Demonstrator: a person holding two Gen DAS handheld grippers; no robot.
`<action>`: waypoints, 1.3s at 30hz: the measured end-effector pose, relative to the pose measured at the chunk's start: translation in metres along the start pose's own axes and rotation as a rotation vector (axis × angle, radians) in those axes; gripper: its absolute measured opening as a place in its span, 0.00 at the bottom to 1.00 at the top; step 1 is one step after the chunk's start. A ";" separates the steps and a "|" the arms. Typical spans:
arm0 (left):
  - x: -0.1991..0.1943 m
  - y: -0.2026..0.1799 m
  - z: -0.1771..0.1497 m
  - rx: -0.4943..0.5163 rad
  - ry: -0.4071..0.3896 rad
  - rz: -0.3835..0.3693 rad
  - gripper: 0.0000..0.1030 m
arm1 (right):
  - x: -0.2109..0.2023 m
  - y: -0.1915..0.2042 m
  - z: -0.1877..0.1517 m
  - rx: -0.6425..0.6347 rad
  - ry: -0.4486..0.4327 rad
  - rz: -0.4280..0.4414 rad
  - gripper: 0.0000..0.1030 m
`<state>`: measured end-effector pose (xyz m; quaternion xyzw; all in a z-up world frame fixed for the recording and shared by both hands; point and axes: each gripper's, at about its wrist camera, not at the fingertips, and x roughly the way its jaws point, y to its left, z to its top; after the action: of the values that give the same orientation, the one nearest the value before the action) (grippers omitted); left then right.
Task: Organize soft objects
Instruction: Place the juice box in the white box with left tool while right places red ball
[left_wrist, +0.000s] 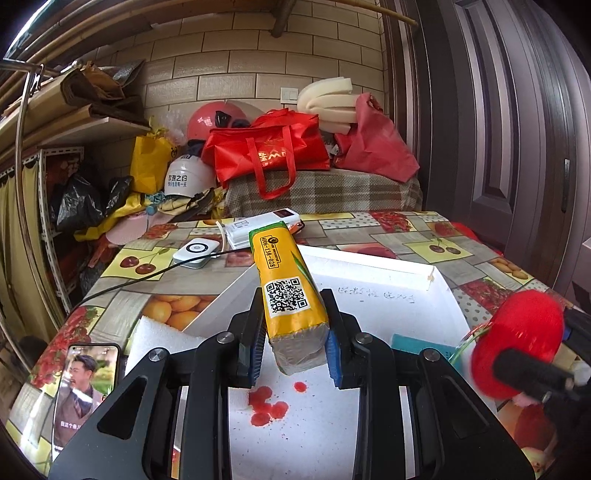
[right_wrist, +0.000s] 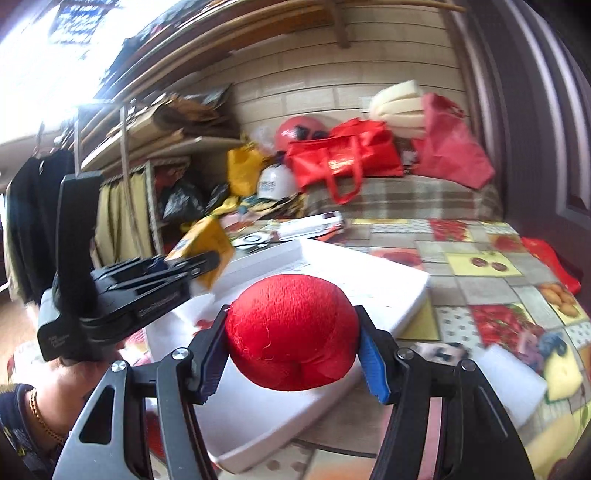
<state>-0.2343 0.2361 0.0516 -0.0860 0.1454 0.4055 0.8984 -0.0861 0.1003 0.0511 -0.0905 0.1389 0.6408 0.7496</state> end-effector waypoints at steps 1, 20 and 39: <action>0.001 0.000 0.001 0.000 0.001 -0.003 0.26 | 0.004 0.004 0.000 -0.014 0.011 0.009 0.61; 0.015 0.012 0.006 -0.027 0.013 0.024 1.00 | 0.065 -0.005 -0.003 0.124 0.267 0.004 0.81; 0.004 0.019 0.004 -0.057 -0.037 0.060 1.00 | 0.025 -0.009 0.002 0.160 0.048 -0.024 0.82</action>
<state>-0.2453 0.2521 0.0532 -0.0997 0.1193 0.4377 0.8856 -0.0739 0.1233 0.0443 -0.0474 0.2066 0.6163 0.7585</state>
